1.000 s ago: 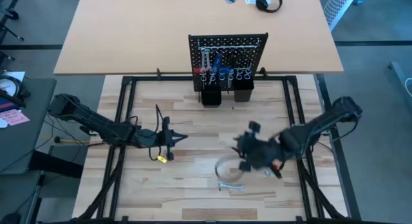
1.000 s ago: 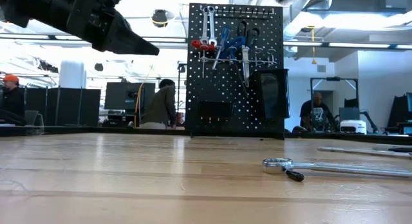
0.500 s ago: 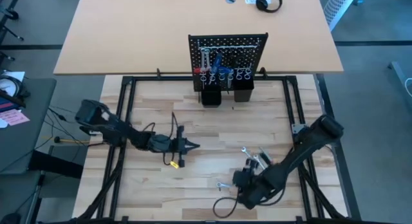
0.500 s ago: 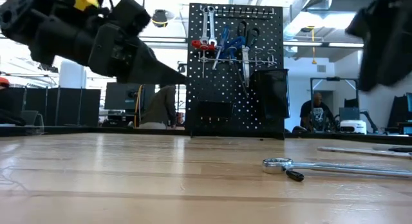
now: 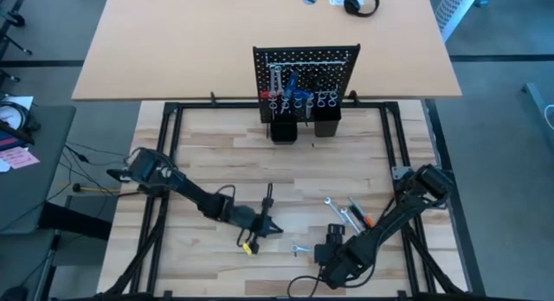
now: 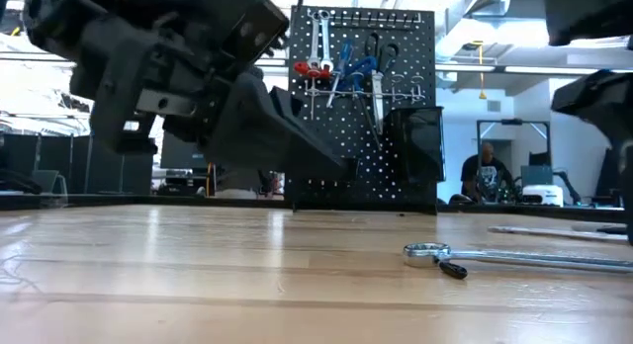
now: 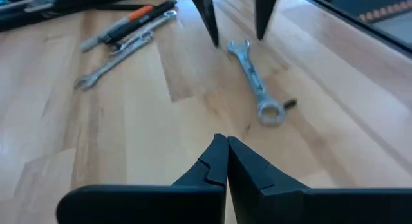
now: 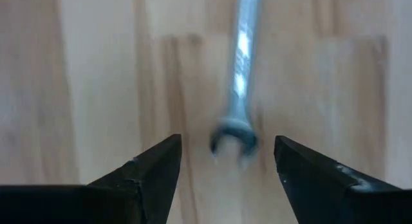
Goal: Hang tools onto peg board
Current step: Hang the wrench on the pegboard
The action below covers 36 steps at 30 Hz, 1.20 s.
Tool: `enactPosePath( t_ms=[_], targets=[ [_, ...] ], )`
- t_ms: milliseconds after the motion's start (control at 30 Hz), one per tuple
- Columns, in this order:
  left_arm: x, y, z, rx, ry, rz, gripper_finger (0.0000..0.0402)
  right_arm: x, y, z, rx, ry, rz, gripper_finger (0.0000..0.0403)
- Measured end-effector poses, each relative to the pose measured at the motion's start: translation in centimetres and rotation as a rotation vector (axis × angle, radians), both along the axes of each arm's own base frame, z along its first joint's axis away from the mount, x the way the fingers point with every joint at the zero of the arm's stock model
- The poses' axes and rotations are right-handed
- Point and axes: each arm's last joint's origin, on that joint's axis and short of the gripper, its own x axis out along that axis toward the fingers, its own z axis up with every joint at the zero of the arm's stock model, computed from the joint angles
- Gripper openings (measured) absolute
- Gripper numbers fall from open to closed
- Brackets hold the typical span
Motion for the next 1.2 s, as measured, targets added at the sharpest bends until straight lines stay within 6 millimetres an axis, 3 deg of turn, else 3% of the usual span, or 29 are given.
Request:
enactPosePath(
  t_ms=[200,500,800,1200],
  targets=[
    [0.5,-3.6,0.5,0.027,-0.038,0.120,0.0001,0.8,-0.8,-1.4,0.059,-0.084,0.061,0.0243],
    [-0.6,-7.2,1.3,-0.039,-0.066,0.182,0.0001,-0.8,-0.2,-3.5,-0.012,-0.322,0.012,0.0225],
    [-1.1,-7.7,1.5,-0.048,-0.117,0.308,0.0001,-2.2,-0.1,-4.9,-0.131,-0.659,-0.136,0.0221],
    [-0.9,-7.5,1.7,-0.041,-0.139,0.319,0.0001,-3.7,-2.7,-7.3,0.007,-0.667,-0.241,0.0211]
  ],
)
